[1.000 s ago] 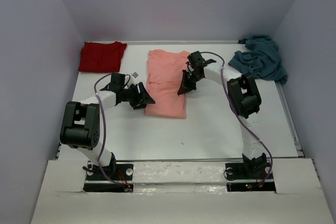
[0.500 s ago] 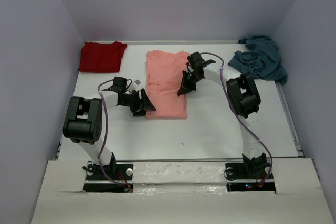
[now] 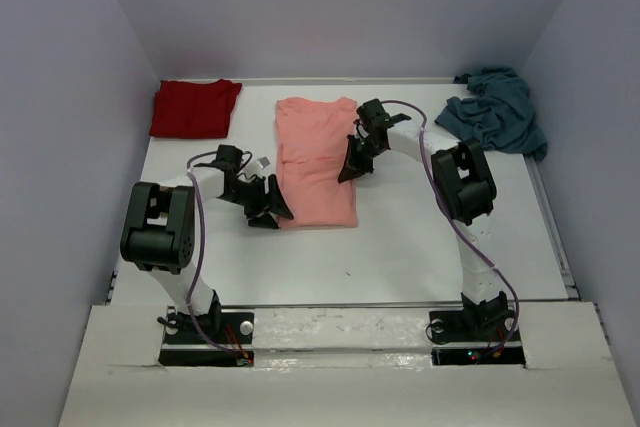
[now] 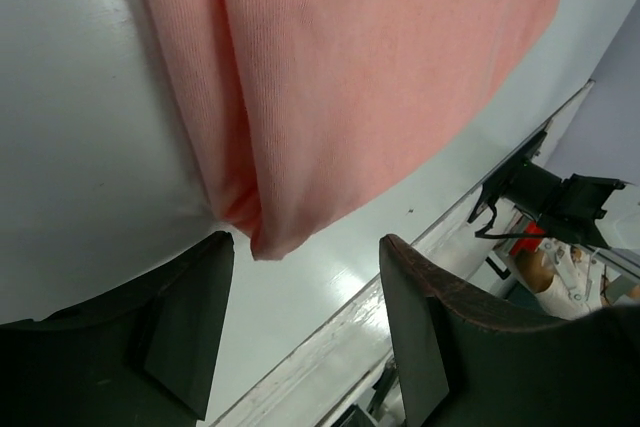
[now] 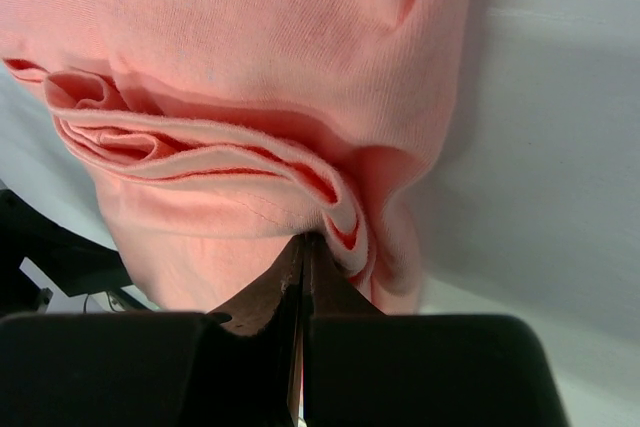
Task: Fold and stack the t-shirts
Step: Fold the tshirt
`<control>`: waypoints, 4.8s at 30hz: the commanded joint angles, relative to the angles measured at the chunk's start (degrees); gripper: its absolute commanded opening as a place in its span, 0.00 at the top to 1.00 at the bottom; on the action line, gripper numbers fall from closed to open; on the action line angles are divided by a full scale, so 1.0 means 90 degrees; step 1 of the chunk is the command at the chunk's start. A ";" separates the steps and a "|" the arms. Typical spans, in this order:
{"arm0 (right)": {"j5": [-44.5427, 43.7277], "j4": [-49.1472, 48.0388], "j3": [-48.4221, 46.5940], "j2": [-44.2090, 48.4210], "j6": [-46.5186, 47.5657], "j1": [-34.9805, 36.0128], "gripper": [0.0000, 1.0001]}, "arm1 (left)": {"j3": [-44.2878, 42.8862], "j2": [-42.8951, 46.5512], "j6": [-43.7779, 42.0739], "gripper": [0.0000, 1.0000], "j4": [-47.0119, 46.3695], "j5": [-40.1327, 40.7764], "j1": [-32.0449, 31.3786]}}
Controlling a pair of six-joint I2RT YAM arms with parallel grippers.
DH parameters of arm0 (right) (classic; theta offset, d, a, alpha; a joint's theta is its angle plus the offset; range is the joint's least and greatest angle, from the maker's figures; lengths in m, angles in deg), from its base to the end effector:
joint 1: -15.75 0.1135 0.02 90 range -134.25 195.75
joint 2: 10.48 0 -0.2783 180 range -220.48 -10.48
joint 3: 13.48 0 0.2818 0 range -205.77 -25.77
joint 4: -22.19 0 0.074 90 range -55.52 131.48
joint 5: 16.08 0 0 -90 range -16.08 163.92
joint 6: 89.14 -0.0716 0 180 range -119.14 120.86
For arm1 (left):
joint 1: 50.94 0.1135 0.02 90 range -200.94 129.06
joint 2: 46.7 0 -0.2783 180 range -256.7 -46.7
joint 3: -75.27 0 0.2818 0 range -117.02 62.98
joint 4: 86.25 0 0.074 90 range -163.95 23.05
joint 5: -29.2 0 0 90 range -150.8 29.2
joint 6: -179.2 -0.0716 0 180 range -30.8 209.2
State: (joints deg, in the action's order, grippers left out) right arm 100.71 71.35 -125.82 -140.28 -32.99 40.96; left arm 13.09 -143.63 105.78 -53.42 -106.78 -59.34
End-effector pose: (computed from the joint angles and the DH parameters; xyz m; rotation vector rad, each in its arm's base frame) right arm 0.4583 0.2514 0.1162 0.0755 2.8866 0.8917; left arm 0.3212 -0.0995 0.1147 0.0337 2.6913 -1.2259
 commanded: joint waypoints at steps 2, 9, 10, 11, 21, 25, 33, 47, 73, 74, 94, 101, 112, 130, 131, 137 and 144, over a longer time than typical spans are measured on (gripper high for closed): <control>-0.0066 -0.0053 -0.0182 -0.0099 0.0138 0.0031 1.00 | -0.0433 -0.0070 -0.0640 0.31 0.1027 0.0302 0.0035; -0.0056 -0.0023 -0.0231 -0.0119 0.0157 0.0031 1.00 | -0.0512 0.0017 -0.0671 0.31 0.1088 0.0363 0.0123; -0.0037 -0.0023 -0.0241 -0.0119 0.0157 0.0031 1.00 | -0.0531 0.0085 -0.0622 0.31 0.1030 0.0295 0.0143; -0.0027 -0.0014 -0.0250 -0.0119 0.0167 0.0031 1.00 | -0.0560 0.0192 -0.0515 0.30 0.0961 0.0217 0.0152; 0.0208 0.0386 -0.0650 0.0193 0.0538 0.0031 0.53 | -0.0483 0.0301 -0.0329 0.28 0.0727 0.0421 0.0182; 0.0149 0.0738 -0.1021 0.0310 0.0733 0.0031 0.48 | -0.0346 0.0213 -0.0280 0.28 0.0570 0.0343 0.0182; 0.0061 0.1539 -0.0652 0.1003 0.0782 0.0031 0.48 | -0.0228 0.0183 -0.0377 0.27 0.0590 0.0528 0.0192; 0.0881 -0.0393 0.3566 0.3357 -0.0584 -0.0321 0.48 | 0.0387 0.0506 0.0189 0.24 -0.0269 0.0440 0.0231; 0.0559 -0.2963 0.4847 0.2420 -0.1464 0.0324 0.59 | 0.0221 0.0154 0.0433 0.24 -0.0661 0.0509 0.0231; 0.0530 -0.2944 0.4847 0.2410 -0.1464 0.0324 0.71 | 0.0221 0.0144 0.0424 0.24 -0.0641 0.0528 0.0231; 0.0256 -0.2309 0.4369 0.2323 -0.1191 0.0324 1.00 | 0.0562 0.0340 0.0492 0.29 -0.0719 0.0519 0.0231; 0.0276 -0.2289 0.4359 0.2293 -0.1191 0.0324 1.00 | 0.0767 0.0077 0.0443 0.58 -0.0904 0.0265 0.0231; 0.0188 -0.1764 0.4193 0.2420 -0.0986 0.0324 1.00 | 0.0661 0.0125 0.0375 0.77 -0.0690 0.0235 0.0231; 0.0041 0.0005 0.3763 0.3874 -0.0497 0.0324 1.00 | 0.0026 0.1892 0.0882 0.76 0.0550 0.0343 0.0172; 0.0051 0.0044 0.3734 0.3923 -0.0497 0.0324 1.00 | -0.0023 0.1950 0.0931 0.76 0.0560 0.0314 0.0143; 0.0032 0.0279 0.3529 0.3885 -0.0361 0.0324 1.00 | 0.0064 0.2087 0.1097 0.57 0.0444 0.0421 0.0026; 0.0022 0.0162 0.3480 0.3602 -0.0263 0.0324 1.00 | 0.0757 0.2030 0.1273 0.20 -0.0199 0.0587 -0.0013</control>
State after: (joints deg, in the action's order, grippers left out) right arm 100.86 72.13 -92.05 -106.88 -36.74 43.58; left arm 16.78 -126.51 115.79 -51.96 -101.58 -59.21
